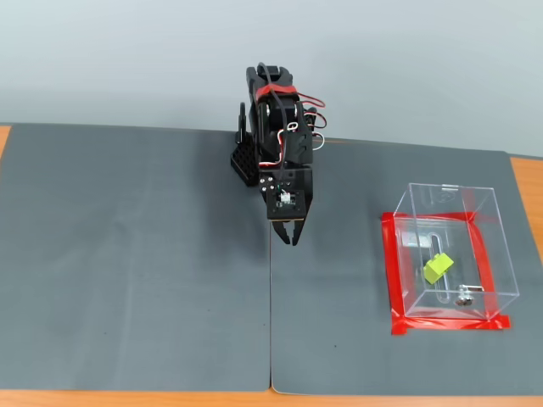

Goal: Pick the green lego block and place it into the transparent box

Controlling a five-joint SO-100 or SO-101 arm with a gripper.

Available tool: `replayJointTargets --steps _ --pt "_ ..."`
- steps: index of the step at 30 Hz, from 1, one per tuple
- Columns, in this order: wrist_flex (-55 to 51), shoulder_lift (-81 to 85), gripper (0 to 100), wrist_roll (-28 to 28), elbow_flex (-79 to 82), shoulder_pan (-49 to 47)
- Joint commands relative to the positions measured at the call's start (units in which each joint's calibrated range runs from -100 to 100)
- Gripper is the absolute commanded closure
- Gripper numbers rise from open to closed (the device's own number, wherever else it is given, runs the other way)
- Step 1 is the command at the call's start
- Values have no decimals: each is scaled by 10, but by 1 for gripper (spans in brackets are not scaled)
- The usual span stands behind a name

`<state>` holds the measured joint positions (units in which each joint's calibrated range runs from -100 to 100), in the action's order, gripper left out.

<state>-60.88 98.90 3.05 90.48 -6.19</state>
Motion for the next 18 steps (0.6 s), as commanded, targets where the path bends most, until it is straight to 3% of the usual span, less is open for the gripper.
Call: replayJointTargets --steps 1,18 --pt "8 4 98 -1 12 3" --pt "-5 6 98 3 59 -13"
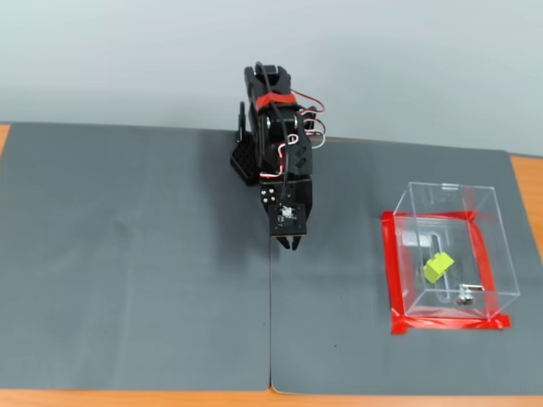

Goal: Pick the green lego block and place it into the transparent box

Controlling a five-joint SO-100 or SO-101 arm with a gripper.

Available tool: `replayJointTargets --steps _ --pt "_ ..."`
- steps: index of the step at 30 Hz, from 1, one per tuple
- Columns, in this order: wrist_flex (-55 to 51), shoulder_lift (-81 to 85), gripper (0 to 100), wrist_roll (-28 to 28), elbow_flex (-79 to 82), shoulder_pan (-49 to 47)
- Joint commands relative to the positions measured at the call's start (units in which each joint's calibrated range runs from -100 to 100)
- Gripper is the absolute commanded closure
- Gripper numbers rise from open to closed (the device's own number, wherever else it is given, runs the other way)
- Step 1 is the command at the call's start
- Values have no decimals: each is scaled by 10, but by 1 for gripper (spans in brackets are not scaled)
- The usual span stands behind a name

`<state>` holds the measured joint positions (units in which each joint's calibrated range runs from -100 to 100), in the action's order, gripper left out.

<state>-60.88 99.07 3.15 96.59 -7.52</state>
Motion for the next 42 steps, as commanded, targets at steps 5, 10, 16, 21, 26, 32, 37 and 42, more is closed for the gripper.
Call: replayJointTargets --steps 5,10,16,21,26,32,37,42 --pt "-93 4 98 3 -27 -15" --pt "-121 4 98 -2 -36 -20" --pt "-121 3 98 2 -36 -15" --pt "-121 3 98 2 -36 -15" --pt "-121 3 98 2 -36 -15" --pt "-121 3 98 2 -36 -15" --pt "-121 3 98 2 -36 -15" --pt "-121 3 98 2 -36 -15"
